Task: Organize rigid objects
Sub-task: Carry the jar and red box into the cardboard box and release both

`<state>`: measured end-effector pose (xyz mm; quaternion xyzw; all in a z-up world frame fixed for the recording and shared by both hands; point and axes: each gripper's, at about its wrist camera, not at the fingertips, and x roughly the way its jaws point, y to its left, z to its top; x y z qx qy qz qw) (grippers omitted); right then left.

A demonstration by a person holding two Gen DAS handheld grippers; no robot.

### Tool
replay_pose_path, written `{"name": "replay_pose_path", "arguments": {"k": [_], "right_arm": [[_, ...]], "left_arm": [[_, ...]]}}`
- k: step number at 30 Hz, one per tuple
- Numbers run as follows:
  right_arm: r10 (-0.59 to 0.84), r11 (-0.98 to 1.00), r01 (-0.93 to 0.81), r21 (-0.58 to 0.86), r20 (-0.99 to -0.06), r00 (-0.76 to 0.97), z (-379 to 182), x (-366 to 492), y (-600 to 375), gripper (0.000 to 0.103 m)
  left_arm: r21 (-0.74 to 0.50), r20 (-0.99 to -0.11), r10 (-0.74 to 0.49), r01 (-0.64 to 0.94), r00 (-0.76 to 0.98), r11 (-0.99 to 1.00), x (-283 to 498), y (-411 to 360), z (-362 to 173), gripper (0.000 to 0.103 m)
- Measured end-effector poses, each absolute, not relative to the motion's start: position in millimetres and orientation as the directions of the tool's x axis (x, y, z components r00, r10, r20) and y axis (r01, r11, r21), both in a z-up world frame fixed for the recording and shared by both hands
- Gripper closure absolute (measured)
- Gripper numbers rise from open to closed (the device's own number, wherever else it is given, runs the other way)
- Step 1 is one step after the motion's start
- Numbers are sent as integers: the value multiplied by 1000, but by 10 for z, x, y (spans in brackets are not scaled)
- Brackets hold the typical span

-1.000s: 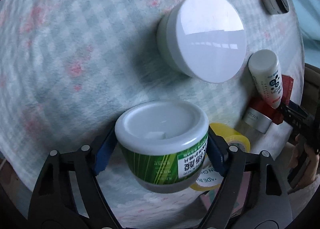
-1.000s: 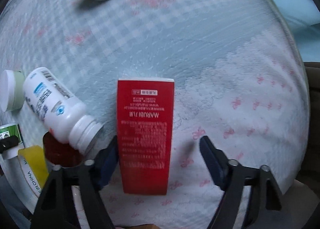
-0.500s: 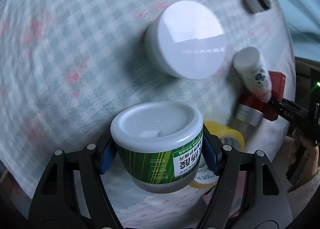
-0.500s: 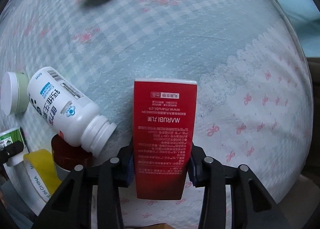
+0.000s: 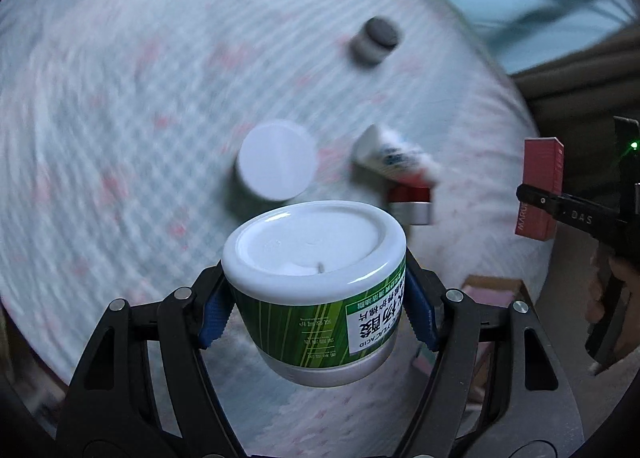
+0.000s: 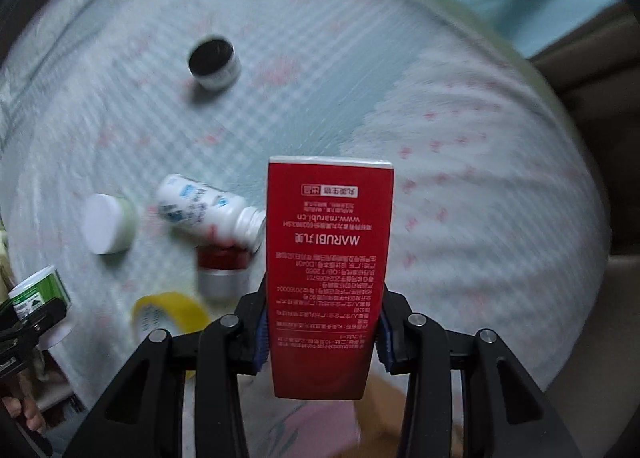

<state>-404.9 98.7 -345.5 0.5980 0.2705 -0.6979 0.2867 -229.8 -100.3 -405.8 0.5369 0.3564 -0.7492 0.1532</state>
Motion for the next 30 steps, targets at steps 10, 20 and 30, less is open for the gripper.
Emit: {"name": "replay_pose_path", "arguments": {"k": [10,20,30], "right_arm": [[-205,-846,528,69,-958,-203,-2482,-3309,2026,65],[-181,-907,416,67,-954,-240,-2286,-2944,3626,65],[-169,-925,367,104,-974,-150,-2906,-3060,4669,65]], "left_arm": [[-341,-863,172,299,-474,-891,-2211,-385,-2988,34],[-353,-825,266,87,-499,-931,-2388,1082,-2375,34],[-331,-887,303,23,-348,-943,-2724,2577,-2859,33]]}}
